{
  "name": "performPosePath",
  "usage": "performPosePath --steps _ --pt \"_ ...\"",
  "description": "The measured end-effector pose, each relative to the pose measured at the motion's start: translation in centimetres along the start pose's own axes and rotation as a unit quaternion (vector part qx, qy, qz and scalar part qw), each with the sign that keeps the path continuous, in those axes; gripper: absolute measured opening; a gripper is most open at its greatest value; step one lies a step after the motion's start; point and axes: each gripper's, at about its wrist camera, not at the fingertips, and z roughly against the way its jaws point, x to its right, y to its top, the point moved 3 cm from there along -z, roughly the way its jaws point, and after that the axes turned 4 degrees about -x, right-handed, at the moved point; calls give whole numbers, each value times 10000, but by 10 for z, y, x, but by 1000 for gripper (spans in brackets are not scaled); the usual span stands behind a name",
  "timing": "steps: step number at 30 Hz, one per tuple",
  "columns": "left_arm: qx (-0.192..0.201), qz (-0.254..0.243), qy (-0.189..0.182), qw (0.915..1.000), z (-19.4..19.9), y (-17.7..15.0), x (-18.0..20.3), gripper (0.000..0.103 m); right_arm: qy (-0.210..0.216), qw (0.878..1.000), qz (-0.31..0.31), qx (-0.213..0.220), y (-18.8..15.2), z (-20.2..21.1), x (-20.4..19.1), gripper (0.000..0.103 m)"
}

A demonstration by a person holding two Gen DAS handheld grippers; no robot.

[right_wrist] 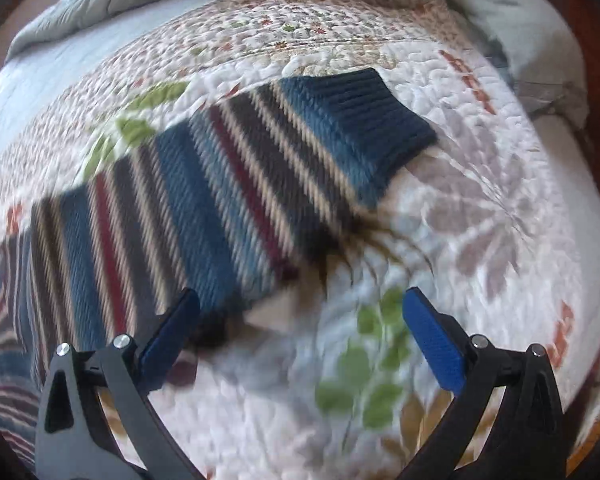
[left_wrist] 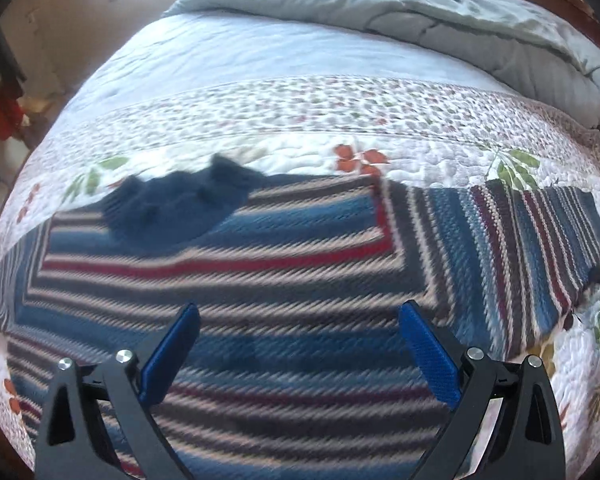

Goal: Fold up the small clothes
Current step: 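Grasp a sleeve cuff with the right tool, fold it across the body, release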

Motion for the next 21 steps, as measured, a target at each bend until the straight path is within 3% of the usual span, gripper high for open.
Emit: performPosePath --steps 6,9,11,13,15,18,21 --pt "81 -100 25 9999 -6 4 6 99 522 9957 -702 -310 39 -40 28 101" --pt "50 -106 114 9999 -9 0 -5 99 638 9938 -887 -205 52 -44 35 101" --pt "58 -80 189 9998 -9 -1 -15 99 652 9942 -851 -63 59 -40 33 87" --pt "83 -68 247 9996 -8 -3 -25 99 468 9959 -776 77 63 -33 29 41" --pt "108 -57 307 9995 -5 -4 -37 99 646 9950 -742 170 63 -21 22 12" --pt "169 44 383 9991 2 -9 -61 99 755 9932 -648 604 58 12 10 12" --pt "168 160 398 9989 8 -14 -85 99 847 9890 13 1213 43 57 -30 12"
